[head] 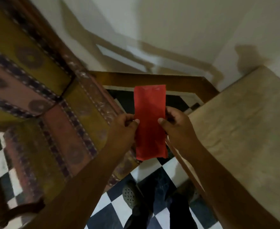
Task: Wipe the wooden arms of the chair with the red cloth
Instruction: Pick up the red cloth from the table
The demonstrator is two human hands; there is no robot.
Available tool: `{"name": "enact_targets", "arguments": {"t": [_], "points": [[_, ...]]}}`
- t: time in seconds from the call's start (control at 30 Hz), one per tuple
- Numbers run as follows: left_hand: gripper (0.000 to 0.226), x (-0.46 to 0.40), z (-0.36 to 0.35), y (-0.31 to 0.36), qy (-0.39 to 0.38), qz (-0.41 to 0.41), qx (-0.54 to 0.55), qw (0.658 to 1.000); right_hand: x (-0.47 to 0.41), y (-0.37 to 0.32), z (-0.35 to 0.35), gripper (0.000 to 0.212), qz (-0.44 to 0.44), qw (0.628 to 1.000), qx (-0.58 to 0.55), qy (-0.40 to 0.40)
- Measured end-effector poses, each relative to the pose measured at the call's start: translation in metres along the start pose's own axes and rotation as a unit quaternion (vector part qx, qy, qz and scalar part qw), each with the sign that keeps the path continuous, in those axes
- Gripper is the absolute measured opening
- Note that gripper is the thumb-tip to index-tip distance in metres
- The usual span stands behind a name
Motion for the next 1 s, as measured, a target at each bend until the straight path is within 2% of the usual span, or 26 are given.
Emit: {"name": "enact_targets", "arguments": {"t": [0.2,0.33,0.5,0.63,0.83,0.87,0.93,1.0], "points": [[0.011,-0.022,0.081,-0.062,0.088,0.055,0.132,0.986,-0.041,-0.004,-0.111,0.029,0.039,0.991,0.111,-0.056],[0.011,-0.050,0.095,-0.095,0.106,0.081,0.185,0.974,-0.068,0.011,-0.148,0.030,0.074,0.980,0.186,-0.014],[0.009,-0.069,0.081,-0.115,0.097,0.082,0.161,0.979,-0.083,0.037,-0.157,0.027,0.062,0.961,0.269,0.013],[0.009,-0.078,0.077,-0.120,0.090,0.077,0.165,0.979,-0.088,0.047,-0.155,0.025,0.064,0.961,0.263,0.060],[0.005,-0.088,0.074,-0.118,0.099,0.043,0.178,0.978,-0.088,0.048,-0.151,0.029,0.120,0.948,0.279,0.099],[0.007,-0.089,0.073,-0.118,0.098,0.037,0.177,0.979,-0.087,0.048,-0.152,0.034,0.132,0.938,0.302,0.102],[0.010,-0.089,0.073,-0.121,0.088,0.037,0.185,0.978,-0.082,0.044,-0.161,0.045,0.202,0.895,0.387,0.090],[0.025,-0.088,0.075,-0.128,0.089,0.043,0.238,0.966,-0.076,0.043,-0.178,0.055,0.310,0.836,0.452,0.009]]}}
Point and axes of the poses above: each hand's wrist, its own x-axis away from the middle knuckle, its own z-axis out of the back of the hand, y = z × x, the point moved 4 cm from there along -x, towards the middle knuckle, and after that the axes turned 5 degrees about -x, right-handed, at the moved point
